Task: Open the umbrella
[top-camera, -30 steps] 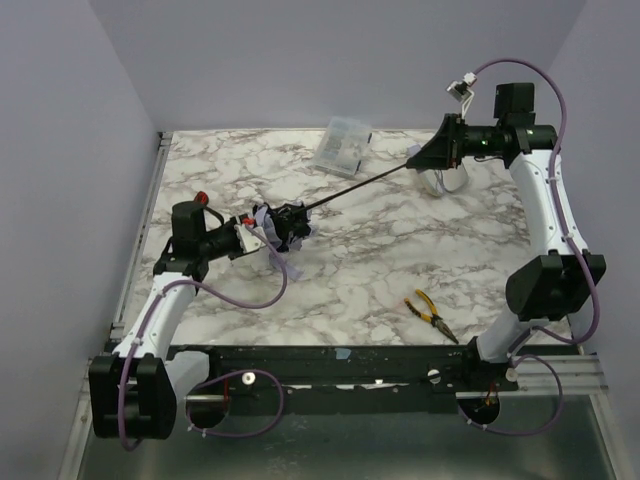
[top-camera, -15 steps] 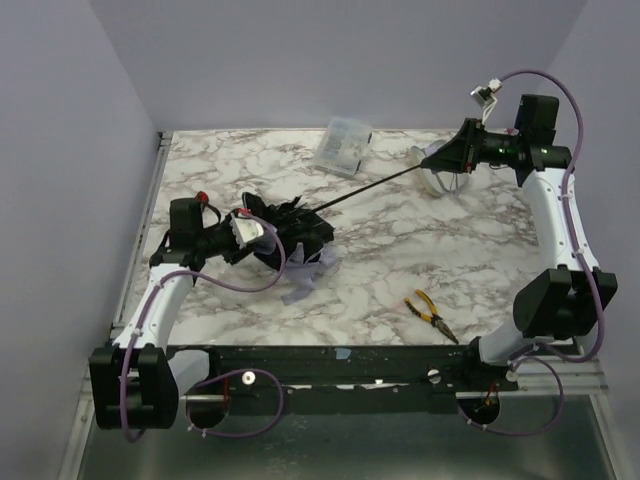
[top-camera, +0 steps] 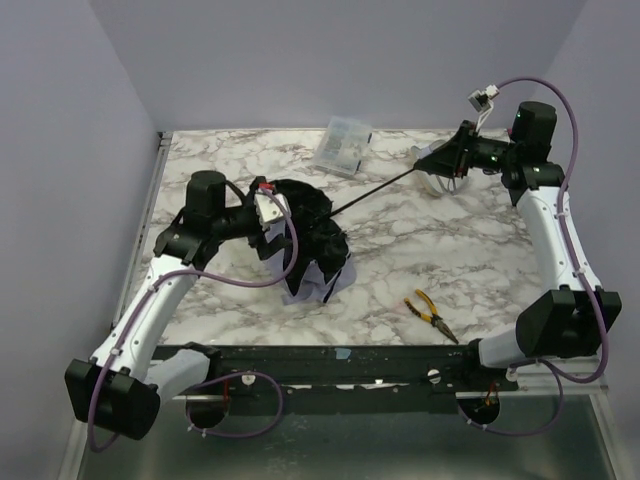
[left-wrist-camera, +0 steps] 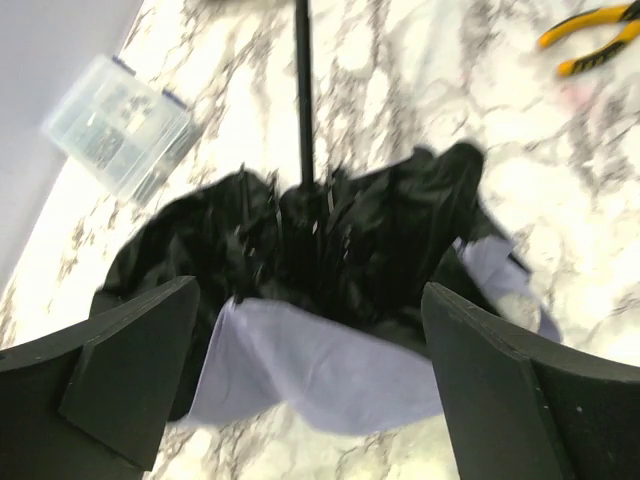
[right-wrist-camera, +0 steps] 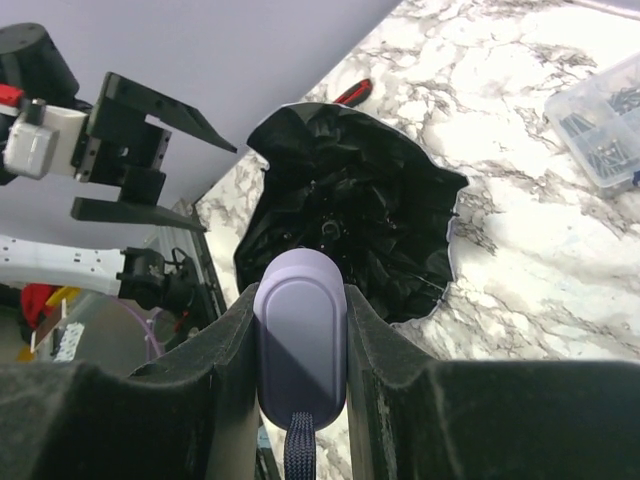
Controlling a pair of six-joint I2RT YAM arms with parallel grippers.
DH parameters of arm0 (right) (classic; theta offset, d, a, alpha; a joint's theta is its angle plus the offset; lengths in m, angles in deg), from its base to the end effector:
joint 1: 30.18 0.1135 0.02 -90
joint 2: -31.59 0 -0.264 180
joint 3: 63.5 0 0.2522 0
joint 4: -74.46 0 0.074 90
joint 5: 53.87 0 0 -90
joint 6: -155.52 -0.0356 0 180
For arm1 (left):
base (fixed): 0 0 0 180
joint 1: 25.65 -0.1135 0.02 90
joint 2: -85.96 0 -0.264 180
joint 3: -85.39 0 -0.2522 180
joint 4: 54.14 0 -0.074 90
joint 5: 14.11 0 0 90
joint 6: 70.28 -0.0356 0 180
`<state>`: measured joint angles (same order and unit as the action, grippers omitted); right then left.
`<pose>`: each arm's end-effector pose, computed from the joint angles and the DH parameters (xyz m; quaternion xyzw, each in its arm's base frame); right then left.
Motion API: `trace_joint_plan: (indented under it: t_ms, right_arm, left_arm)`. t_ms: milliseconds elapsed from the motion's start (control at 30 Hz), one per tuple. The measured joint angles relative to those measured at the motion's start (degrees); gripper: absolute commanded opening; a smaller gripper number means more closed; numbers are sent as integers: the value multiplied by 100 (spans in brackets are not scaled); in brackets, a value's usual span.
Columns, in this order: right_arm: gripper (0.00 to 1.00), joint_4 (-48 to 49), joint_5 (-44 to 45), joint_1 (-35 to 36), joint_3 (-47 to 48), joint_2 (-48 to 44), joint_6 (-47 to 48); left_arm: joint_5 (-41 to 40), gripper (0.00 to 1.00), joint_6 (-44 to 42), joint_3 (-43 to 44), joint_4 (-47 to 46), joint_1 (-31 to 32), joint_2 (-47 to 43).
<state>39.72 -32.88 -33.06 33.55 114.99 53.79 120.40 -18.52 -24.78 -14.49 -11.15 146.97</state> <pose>0.3169 0.0173 0.4041 -0.2315 0.7147 0.5017 0.4288 0.2131 -0.0809 0.3322 0.5250 0.6380 -0.2283 0.5149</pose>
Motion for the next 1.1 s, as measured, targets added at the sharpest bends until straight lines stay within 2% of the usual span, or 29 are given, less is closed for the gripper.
trace_joint_plan:
  t_ms: [133,200,367,533,667,767,900,933,967,1000,1067,1100]
  right_arm:
    - [1,271,87,142,-151,-105,-225]
    - [1,382,98,177,-155,-127,-326]
    - [1,518,103,214,-155,-160,-483]
    - [1,592,105,214,-153,-199,-623]
    - [1,599,109,214,-116,-269,-667]
    - [1,444,168,256,-39,-282,-553]
    - [1,166,201,238,46,-280,-361]
    - [5,129,199,238,57,-280,-313]
    - [23,105,184,238,57,-280,-267]
    - [47,101,162,238,57,-282,-249]
    - [68,83,105,225,57,-282,-238]
    - [74,63,57,197,63,-284,-251]
  left_arm:
    - [-85,57,413,393,-68,575,175]
    - [-236,48,612,551,-212,815,415]
    - [-704,42,975,730,-529,1252,1237]
    - [-1239,34,1045,798,-638,1425,1895]
    - [-1657,19,879,647,-774,1438,2107]
    - [-1797,1,651,317,-1185,1423,2129]
    - [-1797,0,505,122,-1593,1331,2057]
    - [-1797,0,472,79,-1659,1300,2006]
    - [-1799,0,428,44,-1692,1272,1945]
    - [-1803,0,389,28,-1685,1255,1880]
    - [-1827,0,308,28,-1635,1228,1770]
    - [-1886,0,264,46,-1545,1209,1711]
